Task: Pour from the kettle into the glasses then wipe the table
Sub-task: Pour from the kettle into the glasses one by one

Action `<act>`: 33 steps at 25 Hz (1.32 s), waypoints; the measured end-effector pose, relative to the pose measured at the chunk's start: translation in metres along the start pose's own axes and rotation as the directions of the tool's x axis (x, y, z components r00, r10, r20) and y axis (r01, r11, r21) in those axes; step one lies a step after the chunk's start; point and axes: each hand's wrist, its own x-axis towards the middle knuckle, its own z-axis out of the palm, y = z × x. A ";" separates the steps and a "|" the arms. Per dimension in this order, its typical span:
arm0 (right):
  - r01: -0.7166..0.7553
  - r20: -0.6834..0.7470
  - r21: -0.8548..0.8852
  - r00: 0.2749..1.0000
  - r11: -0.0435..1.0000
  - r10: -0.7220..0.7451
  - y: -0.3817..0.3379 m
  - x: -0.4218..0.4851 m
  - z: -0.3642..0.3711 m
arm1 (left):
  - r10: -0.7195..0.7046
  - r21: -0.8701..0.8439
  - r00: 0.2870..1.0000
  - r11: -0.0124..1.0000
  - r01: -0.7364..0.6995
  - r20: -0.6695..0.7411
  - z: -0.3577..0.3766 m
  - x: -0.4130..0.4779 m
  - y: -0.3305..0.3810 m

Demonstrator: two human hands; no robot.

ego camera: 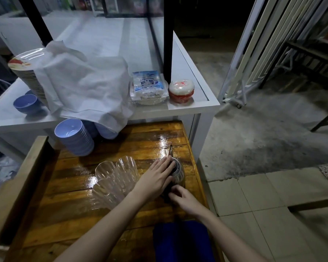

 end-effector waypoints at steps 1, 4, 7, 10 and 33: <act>0.011 0.000 -0.012 1.000 1.000 -0.011 0.001 -0.006 -0.005 | 0.004 0.015 1.000 1.000 -0.004 -0.020 0.002 -0.003 0.002; 0.024 -0.050 -0.059 0.998 0.998 -0.027 0.011 -0.029 -0.023 | 0.057 0.064 0.996 0.997 -0.052 -0.071 0.012 -0.014 0.015; 0.049 -0.138 -0.020 0.989 0.999 -0.051 0.027 -0.048 -0.033 | 0.079 0.055 0.992 0.996 -0.074 -0.094 0.023 -0.023 0.032; 0.055 -0.290 0.126 0.957 0.990 -0.016 0.035 -0.053 -0.029 | 0.052 0.000 0.997 0.999 -0.053 -0.063 0.028 -0.027 0.049; 0.301 -0.477 0.095 0.850 0.949 -0.223 -0.077 -0.051 -0.021 | -0.222 -0.351 0.936 0.929 0.118 -0.272 -0.034 -0.072 0.061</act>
